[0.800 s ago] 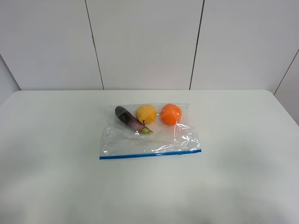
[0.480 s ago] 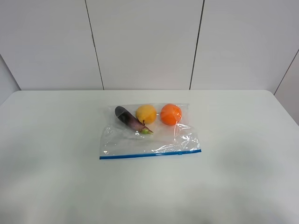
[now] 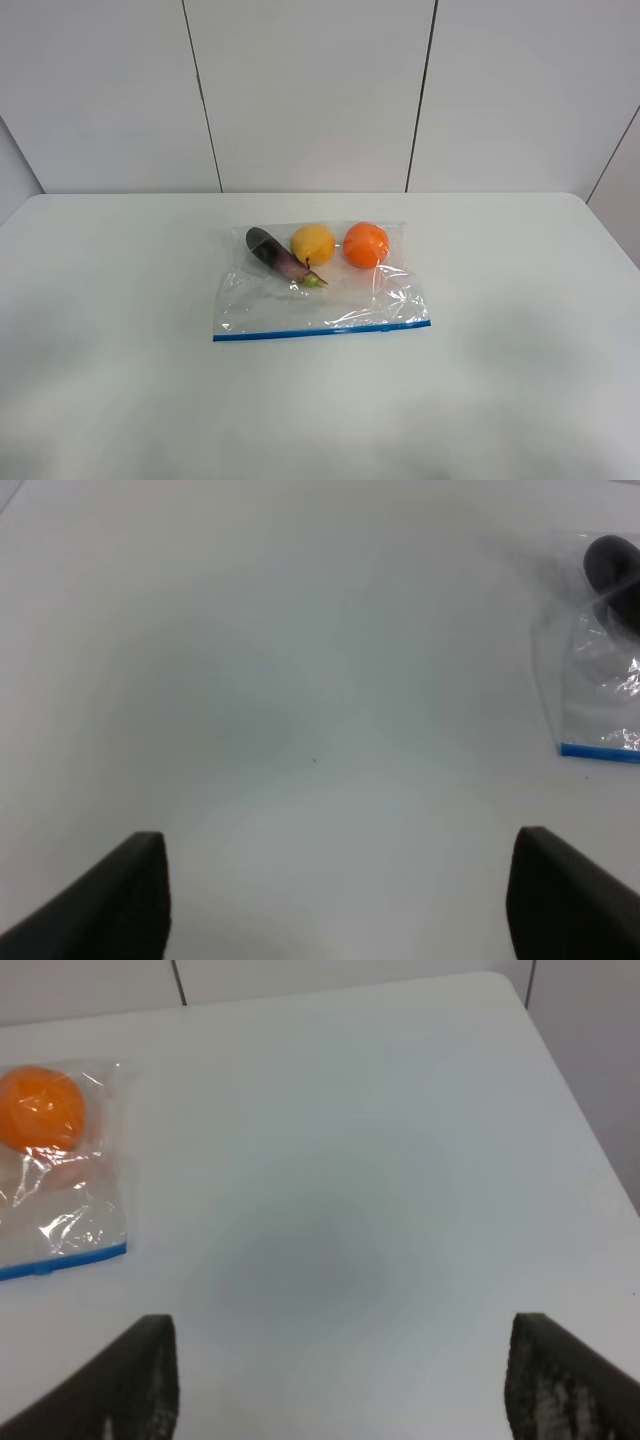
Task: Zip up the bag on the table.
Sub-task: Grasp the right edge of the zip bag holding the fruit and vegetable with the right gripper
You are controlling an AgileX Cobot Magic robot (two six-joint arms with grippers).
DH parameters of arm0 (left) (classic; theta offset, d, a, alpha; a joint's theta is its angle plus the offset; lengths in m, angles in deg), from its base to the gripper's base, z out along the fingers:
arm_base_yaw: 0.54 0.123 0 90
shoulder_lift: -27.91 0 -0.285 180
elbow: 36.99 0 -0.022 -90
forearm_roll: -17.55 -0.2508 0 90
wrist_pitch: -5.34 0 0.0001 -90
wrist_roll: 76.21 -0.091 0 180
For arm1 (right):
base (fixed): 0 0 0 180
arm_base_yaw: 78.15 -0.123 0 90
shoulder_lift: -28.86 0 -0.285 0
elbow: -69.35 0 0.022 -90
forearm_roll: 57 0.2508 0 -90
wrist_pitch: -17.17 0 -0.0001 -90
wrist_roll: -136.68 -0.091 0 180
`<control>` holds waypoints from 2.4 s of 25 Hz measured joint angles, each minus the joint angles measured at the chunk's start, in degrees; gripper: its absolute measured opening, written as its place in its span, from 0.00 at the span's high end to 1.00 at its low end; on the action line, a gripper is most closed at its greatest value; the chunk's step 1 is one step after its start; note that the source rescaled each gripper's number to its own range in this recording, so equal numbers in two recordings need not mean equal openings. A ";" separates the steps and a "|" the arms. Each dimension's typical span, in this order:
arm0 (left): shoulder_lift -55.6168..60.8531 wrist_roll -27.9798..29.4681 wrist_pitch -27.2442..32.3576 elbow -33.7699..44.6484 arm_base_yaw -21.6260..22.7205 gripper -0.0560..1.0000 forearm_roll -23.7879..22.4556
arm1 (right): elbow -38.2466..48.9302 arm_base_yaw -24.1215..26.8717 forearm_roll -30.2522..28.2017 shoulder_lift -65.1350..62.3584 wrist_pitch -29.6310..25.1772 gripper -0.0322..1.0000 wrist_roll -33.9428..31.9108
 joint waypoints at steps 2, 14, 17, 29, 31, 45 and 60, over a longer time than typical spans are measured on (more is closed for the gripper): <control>0.00 0.00 0.00 0.00 0.00 0.00 0.00 | 0.00 0.00 0.05 0.00 0.17 0.02 0.00; 0.00 0.00 0.00 0.00 0.00 0.00 0.00 | 0.00 0.00 2.43 0.00 0.90 0.02 0.00; 0.00 0.00 0.00 0.00 0.00 0.00 0.00 | 0.00 0.00 2.69 1.15 0.94 0.02 0.00; 0.00 0.00 0.00 0.00 0.00 0.00 0.00 | -2.81 0.00 5.42 18.47 10.73 0.02 0.72; 0.00 0.00 0.00 0.00 0.00 0.00 0.00 | -4.16 0.00 5.42 21.27 12.42 0.02 0.91; 0.00 0.00 0.00 0.00 0.00 0.00 0.00 | -8.14 0.00 6.28 40.71 18.88 0.02 1.29; 0.00 0.00 0.00 0.00 0.00 0.00 0.00 | -8.30 0.00 9.37 59.04 27.28 0.02 4.97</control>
